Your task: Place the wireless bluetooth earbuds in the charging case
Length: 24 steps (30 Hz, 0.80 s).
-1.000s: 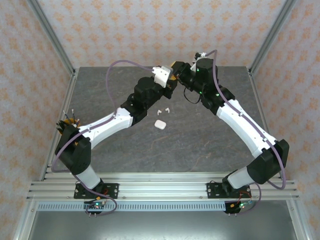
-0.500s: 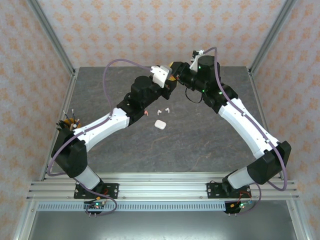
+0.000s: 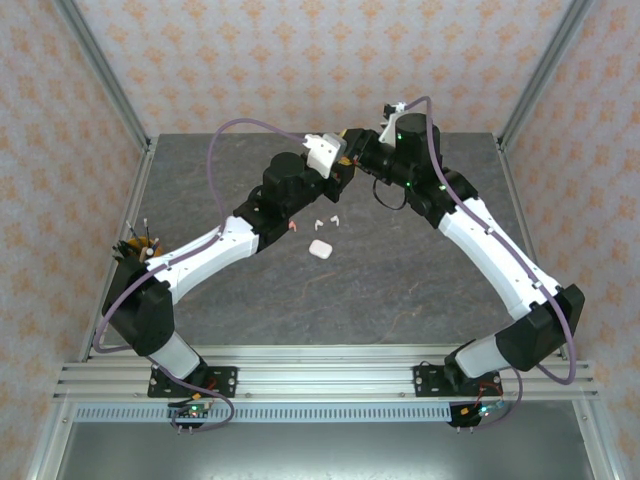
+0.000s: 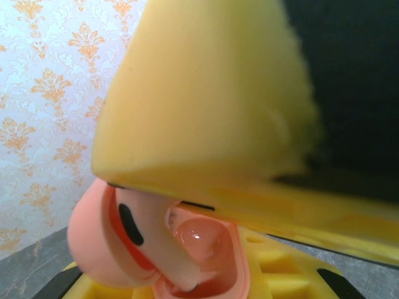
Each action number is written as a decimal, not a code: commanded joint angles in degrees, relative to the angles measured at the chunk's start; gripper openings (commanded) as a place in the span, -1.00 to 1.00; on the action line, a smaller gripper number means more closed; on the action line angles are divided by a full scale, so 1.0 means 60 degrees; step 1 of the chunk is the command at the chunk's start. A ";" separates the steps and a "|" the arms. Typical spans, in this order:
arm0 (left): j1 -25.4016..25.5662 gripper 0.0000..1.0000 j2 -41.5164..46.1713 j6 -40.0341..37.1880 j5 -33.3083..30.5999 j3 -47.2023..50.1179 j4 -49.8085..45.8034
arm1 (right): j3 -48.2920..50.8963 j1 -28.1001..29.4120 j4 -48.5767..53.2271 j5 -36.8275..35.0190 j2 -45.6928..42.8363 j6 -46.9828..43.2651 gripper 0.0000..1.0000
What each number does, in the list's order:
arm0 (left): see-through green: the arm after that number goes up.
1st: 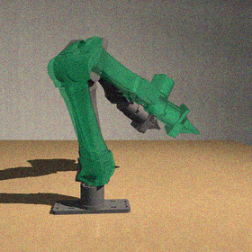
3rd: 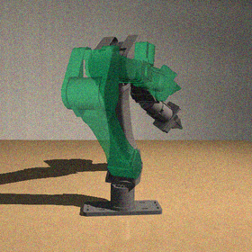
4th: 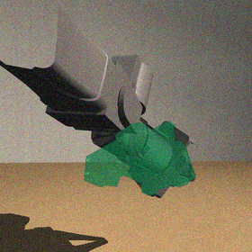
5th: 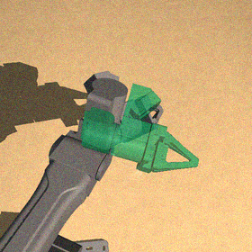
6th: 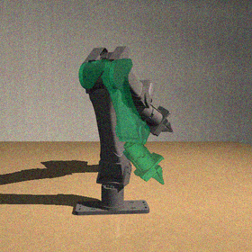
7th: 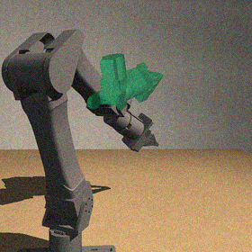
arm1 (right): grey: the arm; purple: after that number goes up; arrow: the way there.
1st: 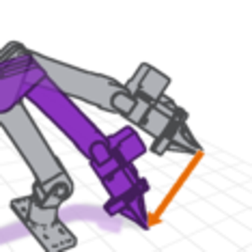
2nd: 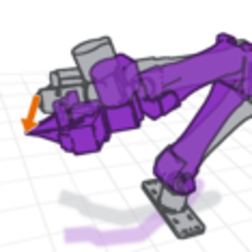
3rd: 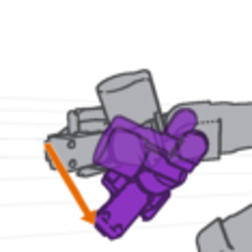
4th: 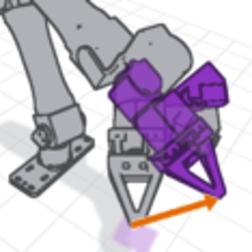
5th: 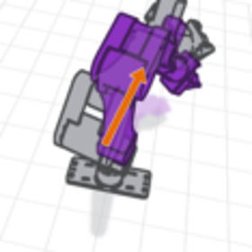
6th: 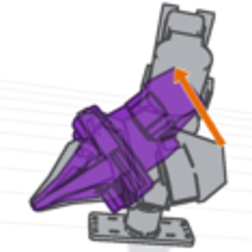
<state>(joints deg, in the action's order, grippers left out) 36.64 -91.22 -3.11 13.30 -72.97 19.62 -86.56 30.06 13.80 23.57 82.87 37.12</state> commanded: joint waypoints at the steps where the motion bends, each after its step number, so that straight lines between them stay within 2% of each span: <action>1: 0.0118 -1.00 0.0606 -0.0229 0.0219 -0.0165 0.0844 | 0.0280 0.0058 0.0991 0.0042 -0.0139 -0.0341 -0.55; 12: 0.0119 -1.00 0.0658 -0.0243 0.0244 -0.0162 0.0789 | 0.0212 0.0059 0.1201 -0.0394 -0.0172 -0.0473 -0.39; 24: 0.0148 -1.00 0.0615 -0.0272 0.0359 -0.0230 0.0717 | 0.0251 0.0059 0.0860 -0.0100 -0.0095 -0.0281 -0.45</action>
<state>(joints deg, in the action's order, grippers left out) 36.75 -91.20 -3.55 14.17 -72.97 18.57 -86.46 30.06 16.34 21.67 82.21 35.07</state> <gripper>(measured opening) 0.235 0.281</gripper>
